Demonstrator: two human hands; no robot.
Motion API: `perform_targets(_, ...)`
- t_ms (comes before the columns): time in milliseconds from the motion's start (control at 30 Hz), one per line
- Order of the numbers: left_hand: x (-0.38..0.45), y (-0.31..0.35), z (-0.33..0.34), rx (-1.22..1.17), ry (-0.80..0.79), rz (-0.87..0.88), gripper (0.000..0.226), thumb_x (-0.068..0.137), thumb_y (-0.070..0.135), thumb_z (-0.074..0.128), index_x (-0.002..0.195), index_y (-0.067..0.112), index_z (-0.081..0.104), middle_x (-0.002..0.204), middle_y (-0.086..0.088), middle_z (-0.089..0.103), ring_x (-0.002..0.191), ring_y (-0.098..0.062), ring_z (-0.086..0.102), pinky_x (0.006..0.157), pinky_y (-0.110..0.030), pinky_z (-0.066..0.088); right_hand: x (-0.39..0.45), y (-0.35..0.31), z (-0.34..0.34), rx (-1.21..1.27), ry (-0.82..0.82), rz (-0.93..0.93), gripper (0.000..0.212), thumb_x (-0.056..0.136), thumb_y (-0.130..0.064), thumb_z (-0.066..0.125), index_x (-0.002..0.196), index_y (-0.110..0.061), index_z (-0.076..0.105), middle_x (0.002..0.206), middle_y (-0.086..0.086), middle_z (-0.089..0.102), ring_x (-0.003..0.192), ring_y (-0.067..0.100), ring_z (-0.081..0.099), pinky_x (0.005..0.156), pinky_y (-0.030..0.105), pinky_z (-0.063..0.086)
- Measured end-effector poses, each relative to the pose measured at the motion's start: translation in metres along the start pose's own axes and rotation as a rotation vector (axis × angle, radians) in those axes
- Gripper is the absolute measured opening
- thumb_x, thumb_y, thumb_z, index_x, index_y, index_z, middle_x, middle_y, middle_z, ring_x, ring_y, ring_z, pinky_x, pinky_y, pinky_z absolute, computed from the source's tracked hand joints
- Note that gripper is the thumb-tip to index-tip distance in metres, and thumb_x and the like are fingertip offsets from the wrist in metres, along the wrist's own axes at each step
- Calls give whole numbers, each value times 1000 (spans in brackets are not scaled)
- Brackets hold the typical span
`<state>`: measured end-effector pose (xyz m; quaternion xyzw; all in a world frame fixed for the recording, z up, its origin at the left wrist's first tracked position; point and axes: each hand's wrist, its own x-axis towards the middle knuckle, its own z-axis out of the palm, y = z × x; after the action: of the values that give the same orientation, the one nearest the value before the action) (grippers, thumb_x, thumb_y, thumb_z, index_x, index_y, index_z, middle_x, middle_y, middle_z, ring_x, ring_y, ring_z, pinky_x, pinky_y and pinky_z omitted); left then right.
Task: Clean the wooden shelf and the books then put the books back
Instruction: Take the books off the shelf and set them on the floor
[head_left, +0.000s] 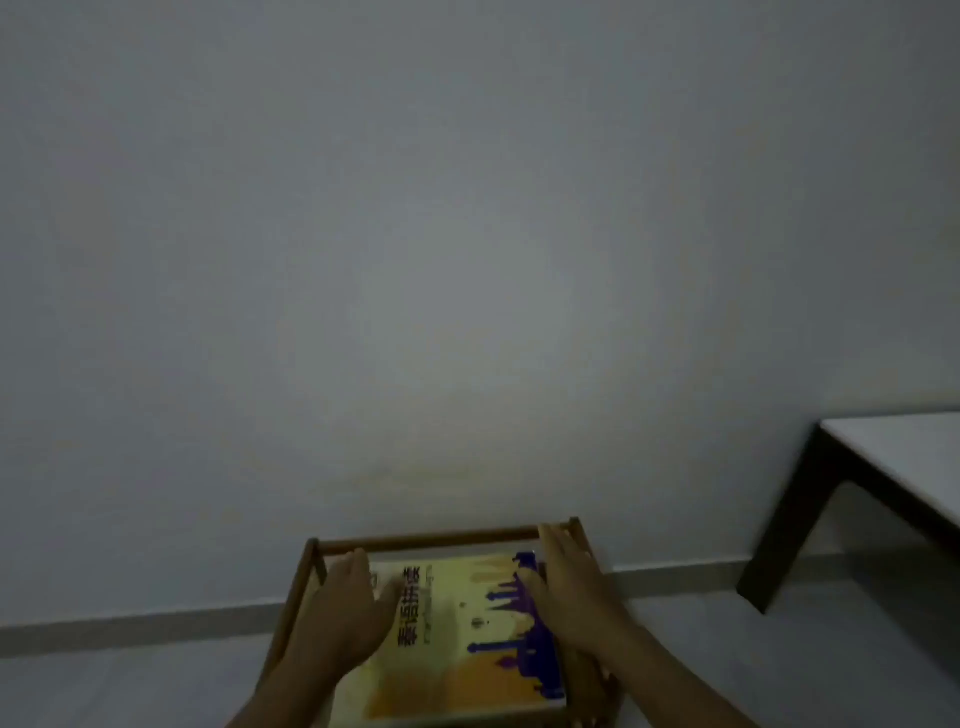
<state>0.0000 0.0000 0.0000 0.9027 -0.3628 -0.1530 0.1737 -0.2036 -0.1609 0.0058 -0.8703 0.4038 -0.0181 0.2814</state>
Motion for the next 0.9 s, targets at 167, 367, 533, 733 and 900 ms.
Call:
perform_targets(167,19,-50,71,-33,35,-45,60,92,59,35,132,14,42,139,-7,45,117,-23,51,96,-39,47,13,31,68,-9,-49,-6,80,92,-64,20,153,-16,2,162,4,1,148,22,4,119,36,16)
perform_targets(367,26,-85,119,167,-23,-30,55,90,59,28,117,13,40,124,-9,44,104,-20,48,84,-36,50,19,50,115,-49,-19,5,65,101,-43,33,153,-19,2,161,2,-13,148,22,1,117,36,23)
perform_targets(533,24,-65,110,-73,23,-151,50,84,45,61,117,10,46,114,-8,57,100,-23,59,83,-39,54,34,54,132,155,84,136,70,95,-36,48,152,-24,8,155,6,20,133,22,37,98,34,47)
perform_targets(733,42,-77,96,-576,-136,-355,44,65,14,84,100,1,61,93,-12,69,88,-28,68,77,-41,58,57,54,140,686,165,346,57,80,-21,71,128,-20,41,114,5,62,92,19,65,71,37,60)
perform_targets(900,33,-73,85,-722,-175,-379,24,73,1,77,88,1,58,90,-14,66,78,-27,64,59,-33,51,58,48,145,818,254,410,46,85,-28,70,123,-12,50,105,8,65,89,23,67,76,40,59)
